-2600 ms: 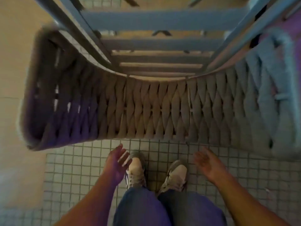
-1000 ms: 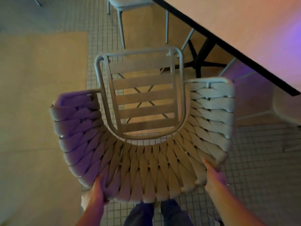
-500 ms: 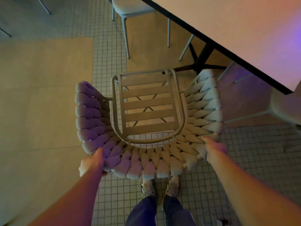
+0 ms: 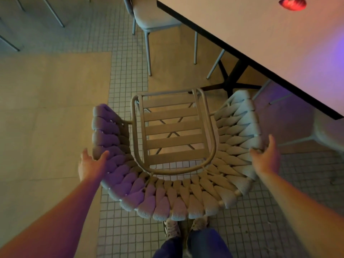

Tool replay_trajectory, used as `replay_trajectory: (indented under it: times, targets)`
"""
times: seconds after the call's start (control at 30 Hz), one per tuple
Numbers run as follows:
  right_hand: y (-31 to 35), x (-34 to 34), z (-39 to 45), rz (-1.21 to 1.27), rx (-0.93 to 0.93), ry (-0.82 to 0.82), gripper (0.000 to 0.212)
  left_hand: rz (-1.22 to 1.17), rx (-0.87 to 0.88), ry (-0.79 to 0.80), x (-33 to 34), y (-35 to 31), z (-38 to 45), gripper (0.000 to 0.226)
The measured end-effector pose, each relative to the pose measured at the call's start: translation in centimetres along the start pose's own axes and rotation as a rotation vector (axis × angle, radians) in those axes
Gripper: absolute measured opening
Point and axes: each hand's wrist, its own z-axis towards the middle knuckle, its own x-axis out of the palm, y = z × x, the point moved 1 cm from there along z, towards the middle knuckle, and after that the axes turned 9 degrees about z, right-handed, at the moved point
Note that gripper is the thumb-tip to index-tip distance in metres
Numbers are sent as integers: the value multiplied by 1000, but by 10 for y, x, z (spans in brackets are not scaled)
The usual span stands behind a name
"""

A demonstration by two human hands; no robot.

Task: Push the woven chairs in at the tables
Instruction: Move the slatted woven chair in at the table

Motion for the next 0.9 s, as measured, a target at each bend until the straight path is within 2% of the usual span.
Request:
replay_trajectory:
  times: [0.13,0.23,0.37,0.43,0.53,0.9]
  targets:
    - [27,5,40,-193,-186,143,79,175,199,13,-1,-26,25,84]
    - [35,13,62,-283,-243,223,82,246,213,-26,5,-33,30,80]
    - [34,17,62,-275,-289,224,83,317,191,-48,4,-34,35,77]
    - [30,12,57,-258,-254,229,82,331,190,-35,1,-38,40,77]
    - [27,4,46,-212,-215,213,80,354,280,-24,-4,-63,60,74]
    - [12,-15,25,-194,96,29,81,462,661,54,25,-217,139,75]
